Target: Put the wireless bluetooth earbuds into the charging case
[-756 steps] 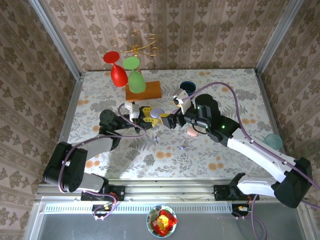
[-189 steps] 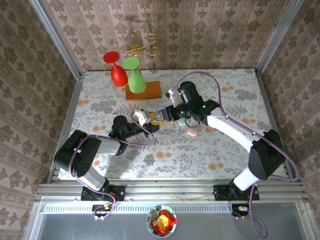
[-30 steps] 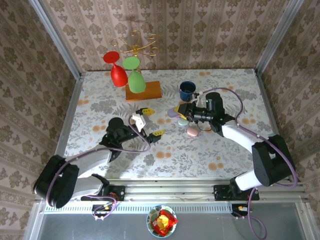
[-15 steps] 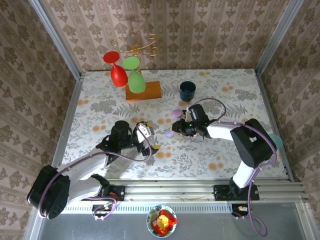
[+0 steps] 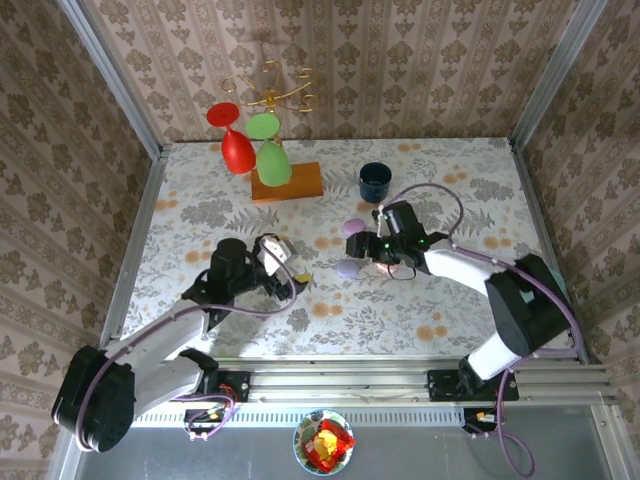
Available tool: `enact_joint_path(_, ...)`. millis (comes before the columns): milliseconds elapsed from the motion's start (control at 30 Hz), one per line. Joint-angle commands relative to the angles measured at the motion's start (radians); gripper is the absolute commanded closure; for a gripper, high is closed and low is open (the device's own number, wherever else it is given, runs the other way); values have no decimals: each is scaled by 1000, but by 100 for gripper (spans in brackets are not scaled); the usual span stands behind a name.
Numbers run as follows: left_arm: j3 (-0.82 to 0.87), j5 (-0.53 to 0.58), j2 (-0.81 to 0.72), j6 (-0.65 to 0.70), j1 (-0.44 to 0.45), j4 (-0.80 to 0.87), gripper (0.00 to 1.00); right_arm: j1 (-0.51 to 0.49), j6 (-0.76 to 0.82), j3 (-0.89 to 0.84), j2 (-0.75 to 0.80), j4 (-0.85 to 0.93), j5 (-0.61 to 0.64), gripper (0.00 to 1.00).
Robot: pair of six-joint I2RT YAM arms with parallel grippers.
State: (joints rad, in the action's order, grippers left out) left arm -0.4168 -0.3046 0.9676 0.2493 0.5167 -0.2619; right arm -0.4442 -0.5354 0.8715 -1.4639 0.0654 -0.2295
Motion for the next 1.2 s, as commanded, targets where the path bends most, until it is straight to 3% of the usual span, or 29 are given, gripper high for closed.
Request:
enact_joint_path(0,-19,205,-41,-44,-37,-15,0,27,173,7,109,88,233,12)
enact_joint_path(100,-2,338,-59,-44,-102,-31,0,61,316,-48,173,26,428,4)
enact_joint_path(267,58,341,-56,-82,-281,-150,0,166,510,-189,205,-208,609,1)
enact_joint_path(367,107,373,-26,-126,-368,-245,0,243,558,-303,188,-435,559,0)
enact_joint_path(600,161,279,197,-182,-507,-506,0,368,545,-391,29,-723,375,0)
enact_joint_path(733,151,238,347,-198,-526,-649,0,415,528,-384,-35,-751,266,0)
enact_joint_path(1000,21,183,556,-223,-565,-629,0,453,491,-425,-44,-830,235,0)
enact_joint_path(1167,-1,279,579,-187,-513,-604,0,452,491,-425,-45,-831,243,0)
